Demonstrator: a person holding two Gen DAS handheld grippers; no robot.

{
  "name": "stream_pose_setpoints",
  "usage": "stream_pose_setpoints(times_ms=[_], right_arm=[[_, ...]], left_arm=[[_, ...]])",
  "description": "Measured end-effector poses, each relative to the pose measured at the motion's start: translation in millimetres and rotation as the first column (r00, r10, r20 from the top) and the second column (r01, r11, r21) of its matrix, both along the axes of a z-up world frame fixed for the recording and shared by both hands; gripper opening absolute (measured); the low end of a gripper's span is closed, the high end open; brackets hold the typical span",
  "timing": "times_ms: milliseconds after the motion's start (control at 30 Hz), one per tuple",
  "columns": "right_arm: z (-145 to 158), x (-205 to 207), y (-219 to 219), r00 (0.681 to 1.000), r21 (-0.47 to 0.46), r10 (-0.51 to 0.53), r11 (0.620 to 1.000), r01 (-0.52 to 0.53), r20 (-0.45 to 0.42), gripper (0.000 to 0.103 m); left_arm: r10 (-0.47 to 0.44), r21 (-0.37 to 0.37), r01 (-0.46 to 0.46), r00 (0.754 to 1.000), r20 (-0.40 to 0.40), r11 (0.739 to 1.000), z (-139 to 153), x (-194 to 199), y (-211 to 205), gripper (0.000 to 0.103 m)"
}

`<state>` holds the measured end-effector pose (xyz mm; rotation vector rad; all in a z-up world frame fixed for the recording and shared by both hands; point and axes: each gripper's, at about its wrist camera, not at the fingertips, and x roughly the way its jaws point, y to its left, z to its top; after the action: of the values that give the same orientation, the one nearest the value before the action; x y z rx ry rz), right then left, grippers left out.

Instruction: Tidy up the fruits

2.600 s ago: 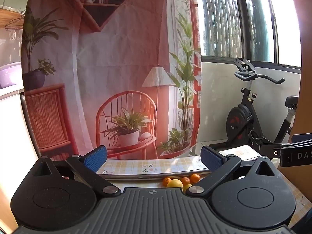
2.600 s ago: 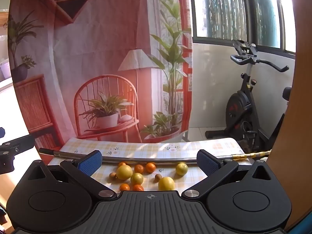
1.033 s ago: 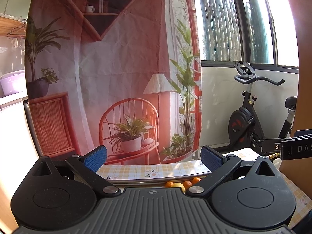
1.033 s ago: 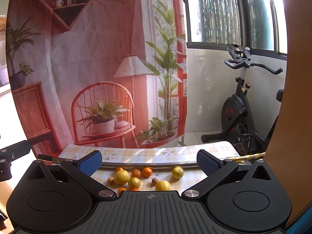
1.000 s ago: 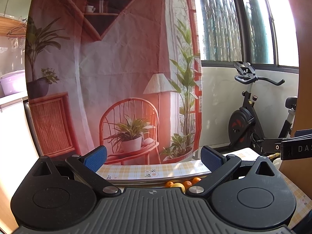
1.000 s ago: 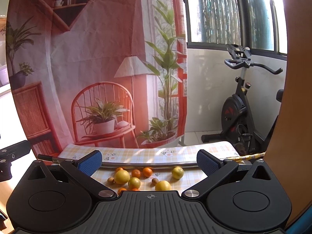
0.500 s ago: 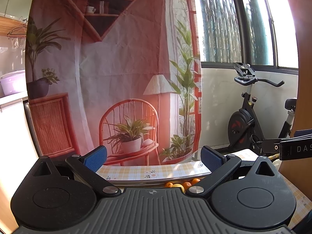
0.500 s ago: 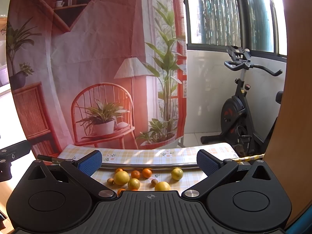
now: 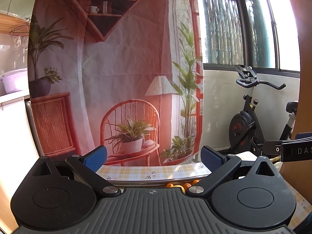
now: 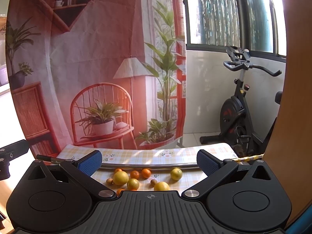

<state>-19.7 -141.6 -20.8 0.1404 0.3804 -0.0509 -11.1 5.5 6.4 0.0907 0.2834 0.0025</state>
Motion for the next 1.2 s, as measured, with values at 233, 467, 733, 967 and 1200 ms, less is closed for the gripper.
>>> stream_pose_setpoints(times_ms=[233,467,733,967,1200], right_arm=[[1.6,-0.7,-3.6,1.0,0.005,-0.009,1.0,0.009,0.005,0.103],[0.8,0.9,-3.6,1.0,0.005,-0.006,1.0,0.006,0.002,0.103],[-9.5,11.2,-3.0,1.0,0.012,0.007,1.0,-0.007,-0.008,0.103],[-53.4,49.5,-18.2,1.0,-0.025,-0.006,1.0,0.006,-0.023,0.103],[-116.5,101.9,-45.5,0.993,0.026,-0.051,0.998,0.054,-0.104,0.103]], left_arm=[[0.006,-0.003,-0.006,1.0,0.002,1.0,0.0,0.0,-0.7,0.103],[0.008,-0.005,-0.008,1.0,0.003,1.0,-1.6,-1.4,-0.5,0.103],[0.004,-0.002,-0.004,1.0,0.001,1.0,-18.3,18.2,9.9,0.103],[0.087,0.025,-0.085,0.994,-0.066,0.996,-62.2,69.4,36.9,0.102],[0.107,0.014,-0.106,0.976,-0.188,0.994,-106.4,119.1,65.3,0.099]])
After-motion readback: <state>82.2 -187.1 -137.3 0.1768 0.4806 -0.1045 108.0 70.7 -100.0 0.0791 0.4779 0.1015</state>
